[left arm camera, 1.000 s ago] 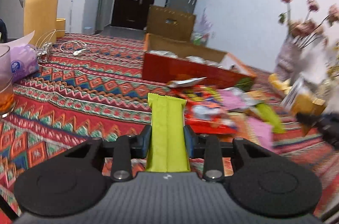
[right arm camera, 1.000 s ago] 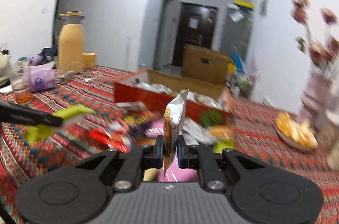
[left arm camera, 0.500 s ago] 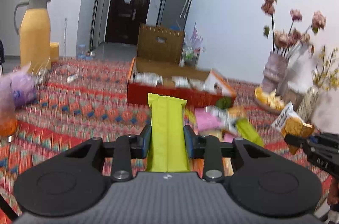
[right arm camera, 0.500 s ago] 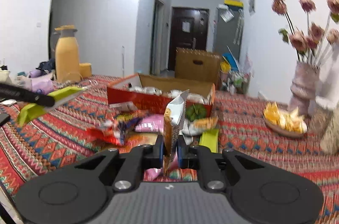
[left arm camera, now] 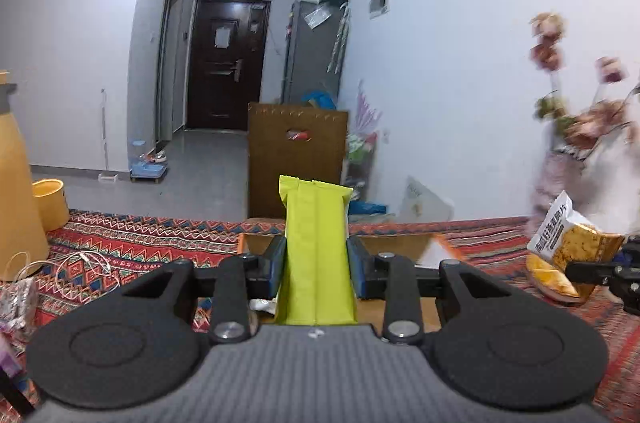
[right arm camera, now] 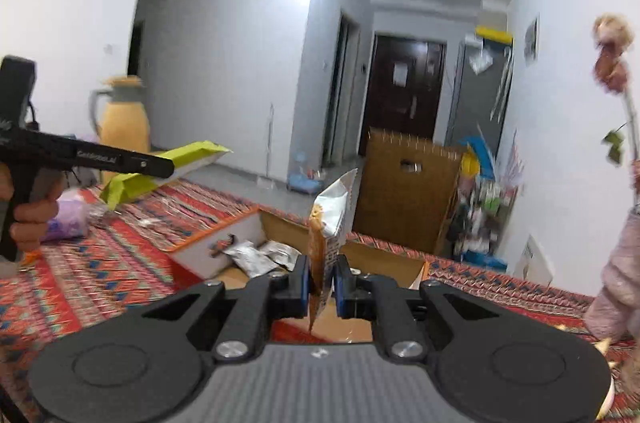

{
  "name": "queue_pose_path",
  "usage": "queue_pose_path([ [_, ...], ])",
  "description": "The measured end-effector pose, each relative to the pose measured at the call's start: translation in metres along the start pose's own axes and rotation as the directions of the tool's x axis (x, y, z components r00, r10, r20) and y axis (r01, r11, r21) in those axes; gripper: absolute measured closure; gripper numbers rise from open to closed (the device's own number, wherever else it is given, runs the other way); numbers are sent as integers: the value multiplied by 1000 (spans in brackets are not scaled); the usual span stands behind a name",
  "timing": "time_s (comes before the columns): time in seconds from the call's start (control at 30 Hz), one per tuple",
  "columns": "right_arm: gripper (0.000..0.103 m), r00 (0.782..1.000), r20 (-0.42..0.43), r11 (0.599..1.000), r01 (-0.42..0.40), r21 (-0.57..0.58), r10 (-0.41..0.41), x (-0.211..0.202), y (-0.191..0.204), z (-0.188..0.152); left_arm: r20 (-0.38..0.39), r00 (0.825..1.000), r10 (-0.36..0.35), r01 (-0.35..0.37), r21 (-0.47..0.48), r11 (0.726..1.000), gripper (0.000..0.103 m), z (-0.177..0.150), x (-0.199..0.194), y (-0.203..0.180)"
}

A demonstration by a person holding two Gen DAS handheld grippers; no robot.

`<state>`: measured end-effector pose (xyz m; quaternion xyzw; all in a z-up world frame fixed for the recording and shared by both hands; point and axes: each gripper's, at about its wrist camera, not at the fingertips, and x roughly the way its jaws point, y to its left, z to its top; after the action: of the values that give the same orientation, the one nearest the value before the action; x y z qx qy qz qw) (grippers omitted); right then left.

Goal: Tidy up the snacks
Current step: 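Carry the green bar and brown packet over the orange box with both tools, then open both tools to drop the green bar and brown packet into the box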

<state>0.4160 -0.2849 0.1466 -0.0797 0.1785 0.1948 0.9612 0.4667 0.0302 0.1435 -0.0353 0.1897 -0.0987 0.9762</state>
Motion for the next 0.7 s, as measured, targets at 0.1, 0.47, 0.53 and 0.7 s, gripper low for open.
queue_pose_path([
  [0.1,91,997,-69,1000,20,-21,-21,63,-11,10,-56,997,45,-43,22,999,70,-8,52,3],
  [0.47,86,968,-241,996,-58,63,72,261,0,23,-219,974,60,-44,76,996,69,-54,149,14],
  [0.53,54,957,-259,977,-81,198,131,290,-7,19,-230,972,40,-28,53,998,50,-59,149,18],
  [0.7,38,949,-270,947,-73,312,162,304,-13,5,-244,967,-70,50,-84,995,38,-54,134,34],
])
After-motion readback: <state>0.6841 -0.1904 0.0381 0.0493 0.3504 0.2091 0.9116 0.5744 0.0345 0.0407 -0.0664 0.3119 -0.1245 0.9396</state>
